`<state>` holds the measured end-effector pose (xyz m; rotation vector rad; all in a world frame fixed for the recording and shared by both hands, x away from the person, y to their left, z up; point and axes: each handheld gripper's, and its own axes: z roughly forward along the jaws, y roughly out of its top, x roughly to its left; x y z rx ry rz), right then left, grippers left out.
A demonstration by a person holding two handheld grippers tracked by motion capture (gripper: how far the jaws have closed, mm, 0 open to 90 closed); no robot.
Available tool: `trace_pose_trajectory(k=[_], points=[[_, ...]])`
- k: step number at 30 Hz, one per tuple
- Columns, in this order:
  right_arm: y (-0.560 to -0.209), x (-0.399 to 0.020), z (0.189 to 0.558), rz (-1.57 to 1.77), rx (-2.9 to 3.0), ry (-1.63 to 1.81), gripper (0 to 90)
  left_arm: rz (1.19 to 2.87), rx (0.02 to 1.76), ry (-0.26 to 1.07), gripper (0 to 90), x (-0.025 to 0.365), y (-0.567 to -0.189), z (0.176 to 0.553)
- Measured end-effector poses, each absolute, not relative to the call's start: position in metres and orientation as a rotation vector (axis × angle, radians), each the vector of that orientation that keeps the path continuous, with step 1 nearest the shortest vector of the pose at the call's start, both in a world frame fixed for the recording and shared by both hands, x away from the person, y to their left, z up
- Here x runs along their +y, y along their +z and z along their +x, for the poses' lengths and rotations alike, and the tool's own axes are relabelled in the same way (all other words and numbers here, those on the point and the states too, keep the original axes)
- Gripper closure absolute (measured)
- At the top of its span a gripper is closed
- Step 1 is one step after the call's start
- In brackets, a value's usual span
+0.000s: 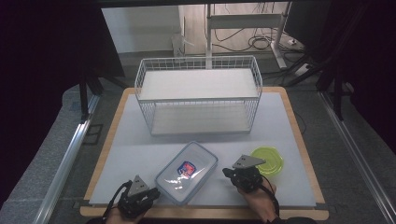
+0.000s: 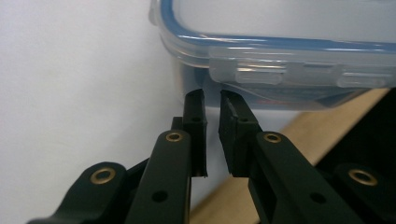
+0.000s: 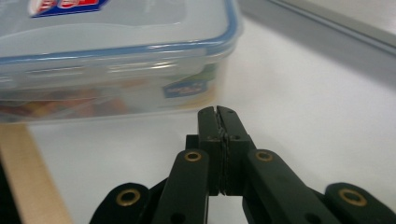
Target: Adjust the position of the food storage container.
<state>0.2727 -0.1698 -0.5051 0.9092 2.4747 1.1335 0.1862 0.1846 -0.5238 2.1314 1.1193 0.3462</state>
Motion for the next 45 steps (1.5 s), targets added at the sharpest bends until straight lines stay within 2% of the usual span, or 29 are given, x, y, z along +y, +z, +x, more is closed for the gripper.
trace_pose_trajectory(k=[11, 24, 29, 33, 41, 45], points=[[-0.507, -0.165, 0.291, 1.026, 2.381, 1.077, 89.6, 2.086, 1.185, 0.309, 81.4, 0.187, -0.526, 0.222], [-0.507, -0.158, 0.302, 1.059, 2.347, 1.053, 89.9, 2.108, 1.204, 0.348, 82.4, 0.186, -0.525, 0.259], [-0.506, -0.155, 0.300, 1.054, 2.353, 1.047, 89.9, 2.076, 1.244, 0.374, 82.8, 0.193, -0.525, 0.286], [-0.507, -0.152, 0.303, 1.060, 2.335, 1.030, 89.9, 2.032, 1.237, 0.343, 83.2, 0.197, -0.523, 0.304], [-0.508, -0.143, 0.302, 1.032, 2.386, 1.030, 90.0, 2.038, 1.262, 0.395, 85.0, 0.201, -0.522, 0.307], [-0.502, -0.142, 0.292, 1.000, 2.420, 1.024, 89.9, 2.028, 1.262, 0.375, 81.6, 0.208, -0.521, 0.303]])
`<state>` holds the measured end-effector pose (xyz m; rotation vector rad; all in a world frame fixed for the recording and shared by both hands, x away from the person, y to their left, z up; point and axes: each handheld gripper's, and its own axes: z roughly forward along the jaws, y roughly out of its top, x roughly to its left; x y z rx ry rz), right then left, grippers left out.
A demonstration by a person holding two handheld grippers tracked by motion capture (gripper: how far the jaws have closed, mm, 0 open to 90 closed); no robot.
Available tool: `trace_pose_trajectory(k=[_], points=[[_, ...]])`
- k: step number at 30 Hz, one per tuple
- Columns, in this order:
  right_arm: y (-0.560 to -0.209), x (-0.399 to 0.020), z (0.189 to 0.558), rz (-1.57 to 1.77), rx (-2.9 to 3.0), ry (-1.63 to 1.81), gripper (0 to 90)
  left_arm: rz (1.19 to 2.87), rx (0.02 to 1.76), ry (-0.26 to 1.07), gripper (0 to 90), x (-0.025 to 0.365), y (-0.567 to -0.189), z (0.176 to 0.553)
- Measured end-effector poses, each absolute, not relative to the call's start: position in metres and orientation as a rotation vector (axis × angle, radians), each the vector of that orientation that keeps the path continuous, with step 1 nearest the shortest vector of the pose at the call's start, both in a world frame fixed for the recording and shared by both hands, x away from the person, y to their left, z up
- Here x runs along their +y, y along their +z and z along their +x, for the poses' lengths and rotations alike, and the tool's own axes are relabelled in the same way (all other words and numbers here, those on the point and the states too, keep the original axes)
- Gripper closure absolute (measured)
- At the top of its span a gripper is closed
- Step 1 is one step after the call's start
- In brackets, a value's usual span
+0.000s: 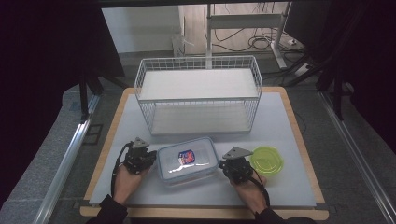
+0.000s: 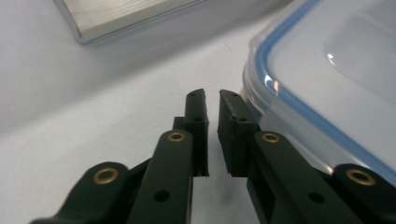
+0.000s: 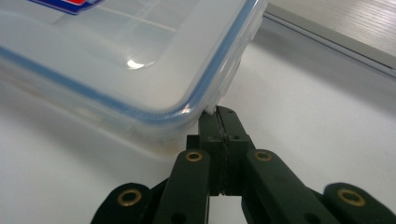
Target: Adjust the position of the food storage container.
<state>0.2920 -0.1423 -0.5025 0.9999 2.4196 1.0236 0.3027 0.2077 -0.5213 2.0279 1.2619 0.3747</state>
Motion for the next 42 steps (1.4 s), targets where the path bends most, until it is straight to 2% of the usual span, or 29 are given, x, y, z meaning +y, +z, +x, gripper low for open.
trace_pose_trajectory(k=[7, 8, 17, 42], points=[[-0.480, -0.177, 0.275, 1.010, 2.384, 1.045, 89.8, 2.005, 1.238, 0.401, 79.7, 0.219, -0.513, 0.283], [-0.473, -0.194, 0.271, 1.050, 2.370, 1.051, 89.8, 2.005, 1.237, 0.398, 79.7, 0.221, -0.513, 0.280], [-0.472, -0.237, 0.264, 1.151, 2.365, 1.048, 89.8, 2.029, 1.215, 0.409, 76.7, 0.218, -0.513, 0.268], [-0.479, -0.259, 0.294, 1.230, 2.326, 1.044, 89.8, 2.058, 1.204, 0.375, 73.7, 0.216, -0.517, 0.267]])
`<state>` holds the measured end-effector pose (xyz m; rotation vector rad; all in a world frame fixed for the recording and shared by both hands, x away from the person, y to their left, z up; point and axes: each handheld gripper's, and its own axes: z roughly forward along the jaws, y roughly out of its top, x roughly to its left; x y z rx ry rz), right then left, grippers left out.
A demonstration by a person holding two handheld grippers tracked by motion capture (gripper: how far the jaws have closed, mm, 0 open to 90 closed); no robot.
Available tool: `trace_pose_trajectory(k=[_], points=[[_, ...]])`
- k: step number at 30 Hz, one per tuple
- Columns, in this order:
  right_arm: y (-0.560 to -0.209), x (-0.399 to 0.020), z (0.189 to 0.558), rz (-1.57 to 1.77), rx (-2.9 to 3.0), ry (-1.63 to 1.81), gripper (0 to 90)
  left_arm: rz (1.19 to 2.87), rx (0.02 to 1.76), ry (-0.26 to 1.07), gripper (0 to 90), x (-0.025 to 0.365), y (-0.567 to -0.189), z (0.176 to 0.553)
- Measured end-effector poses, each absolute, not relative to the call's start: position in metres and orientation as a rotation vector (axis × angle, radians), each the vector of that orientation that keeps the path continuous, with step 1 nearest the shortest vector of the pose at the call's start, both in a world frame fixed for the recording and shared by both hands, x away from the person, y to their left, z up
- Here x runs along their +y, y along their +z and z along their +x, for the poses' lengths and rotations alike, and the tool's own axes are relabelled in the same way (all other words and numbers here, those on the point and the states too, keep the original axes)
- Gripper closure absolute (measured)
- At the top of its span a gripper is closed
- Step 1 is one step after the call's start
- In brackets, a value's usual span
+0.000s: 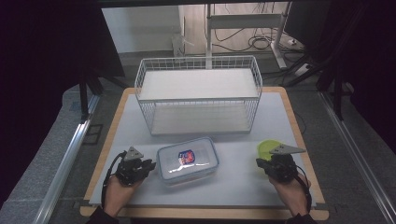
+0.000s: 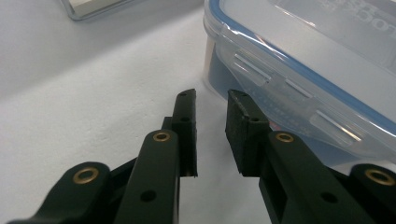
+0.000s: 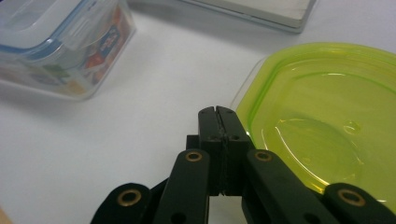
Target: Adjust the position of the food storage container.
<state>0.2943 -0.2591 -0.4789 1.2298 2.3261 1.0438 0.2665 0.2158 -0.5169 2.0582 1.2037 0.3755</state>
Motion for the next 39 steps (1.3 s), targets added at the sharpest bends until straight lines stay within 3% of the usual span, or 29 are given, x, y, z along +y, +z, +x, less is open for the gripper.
trace_pose_trajectory(k=[3, 10, 14, 33, 36, 37, 39], points=[[-0.478, -0.249, 0.294, 1.201, 2.334, 1.040, 89.7, 2.051, 1.214, 0.372, 76.4, 0.216, -0.516, 0.266], [-0.501, -0.172, 0.318, 1.080, 2.493, 1.106, 88.4, 2.063, 1.239, 0.370, 83.9, 0.205, -0.518, 0.270], [-0.509, -0.153, 0.330, 1.058, 2.524, 1.135, 88.3, 2.041, 1.271, 0.331, 86.4, 0.203, -0.522, 0.280], [-0.495, -0.182, 0.283, 1.076, 2.484, 0.945, 89.9, 2.093, 1.171, 0.265, 89.7, 0.157, -0.525, 0.290], [-0.495, -0.189, 0.283, 1.095, 2.486, 0.970, 89.1, 2.105, 1.155, 0.273, 87.1, 0.157, -0.524, 0.290], [-0.493, -0.194, 0.281, 1.099, 2.479, 0.982, 85.7, 2.107, 1.152, 0.302, 79.0, 0.163, -0.521, 0.287], [-0.491, -0.199, 0.278, 1.077, 2.462, 0.976, 82.0, 2.090, 1.166, 0.340, 73.5, 0.173, -0.517, 0.280]])
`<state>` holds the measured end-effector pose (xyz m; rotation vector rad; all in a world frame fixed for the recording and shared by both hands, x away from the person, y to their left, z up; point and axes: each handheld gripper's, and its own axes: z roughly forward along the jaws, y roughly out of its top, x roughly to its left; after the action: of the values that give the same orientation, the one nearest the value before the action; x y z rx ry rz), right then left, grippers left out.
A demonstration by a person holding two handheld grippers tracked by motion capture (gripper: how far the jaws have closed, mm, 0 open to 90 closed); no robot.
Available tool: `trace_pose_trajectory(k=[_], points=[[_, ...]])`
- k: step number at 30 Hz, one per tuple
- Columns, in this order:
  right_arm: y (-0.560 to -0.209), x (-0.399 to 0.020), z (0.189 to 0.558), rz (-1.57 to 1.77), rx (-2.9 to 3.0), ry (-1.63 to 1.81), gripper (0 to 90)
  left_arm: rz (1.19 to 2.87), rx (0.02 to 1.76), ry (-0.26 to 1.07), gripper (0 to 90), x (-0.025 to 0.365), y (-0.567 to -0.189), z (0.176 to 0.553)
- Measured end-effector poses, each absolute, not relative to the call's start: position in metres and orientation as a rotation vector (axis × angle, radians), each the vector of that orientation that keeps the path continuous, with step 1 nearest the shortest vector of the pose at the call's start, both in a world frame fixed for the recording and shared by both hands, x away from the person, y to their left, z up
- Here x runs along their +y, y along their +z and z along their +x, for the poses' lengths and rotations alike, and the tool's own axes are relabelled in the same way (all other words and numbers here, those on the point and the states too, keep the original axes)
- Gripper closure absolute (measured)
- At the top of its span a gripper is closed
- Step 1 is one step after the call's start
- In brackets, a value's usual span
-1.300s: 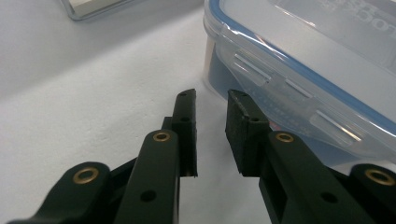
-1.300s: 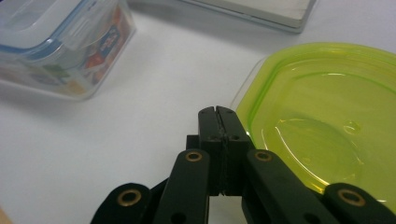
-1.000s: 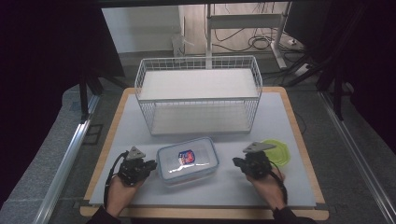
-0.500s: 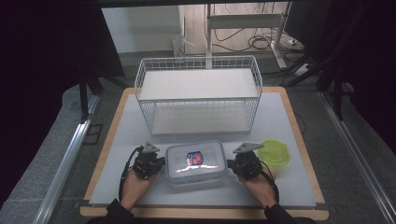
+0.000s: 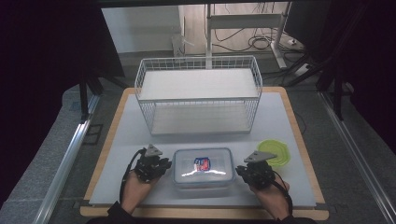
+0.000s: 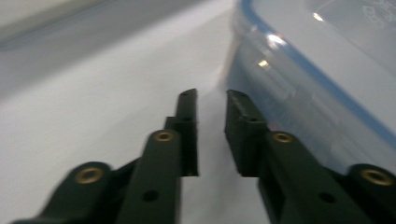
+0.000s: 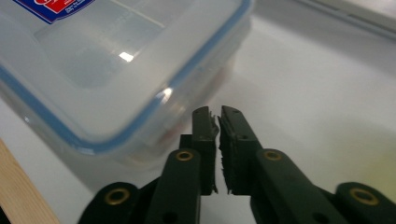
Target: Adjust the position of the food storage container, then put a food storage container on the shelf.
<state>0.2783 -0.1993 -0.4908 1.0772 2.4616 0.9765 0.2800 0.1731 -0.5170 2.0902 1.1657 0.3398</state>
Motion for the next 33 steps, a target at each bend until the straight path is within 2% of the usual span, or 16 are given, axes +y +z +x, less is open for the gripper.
trace_pose_trajectory(k=[4, 5, 6, 9, 10, 11, 16, 21, 33], points=[[-0.487, -0.214, 0.270, 1.050, 2.449, 1.004, 72.5, 2.077, 1.157, 0.365, 54.5, 0.188, -0.515, 0.266], [-0.487, -0.214, 0.270, 1.050, 2.449, 1.004, 72.5, 2.077, 1.145, 0.381, 54.5, 0.191, -0.515, 0.261], [-0.487, -0.220, 0.266, 1.031, 2.464, 1.033, 67.2, 2.074, 1.119, 0.407, 42.7, 0.196, -0.515, 0.252], [-0.488, -0.223, 0.263, 1.014, 2.472, 1.047, 61.9, 2.060, 1.104, 0.413, 31.2, 0.200, -0.516, 0.243], [-0.489, -0.225, 0.260, 1.003, 2.478, 1.056, 54.7, 2.065, 1.086, 0.416, 27.7, 0.203, -0.517, 0.237], [-0.489, -0.226, 0.260, 1.004, 2.484, 1.058, 52.2, 2.065, 1.086, 0.416, 25.6, 0.203, -0.517, 0.237], [-0.491, -0.227, 0.261, 1.006, 2.489, 1.075, 41.9, 2.065, 1.074, 0.398, 17.9, 0.205, -0.519, 0.234], [-0.491, -0.228, 0.262, 1.013, 2.480, 1.099, 36.4, 2.079, 1.063, 0.385, 10.0, 0.202, -0.519, 0.235], [-0.486, -0.227, 0.265, 1.072, 2.488, 1.140, 29.5, 2.011, 0.978, 0.345, 4.9, 0.201, -0.519, 0.239]])
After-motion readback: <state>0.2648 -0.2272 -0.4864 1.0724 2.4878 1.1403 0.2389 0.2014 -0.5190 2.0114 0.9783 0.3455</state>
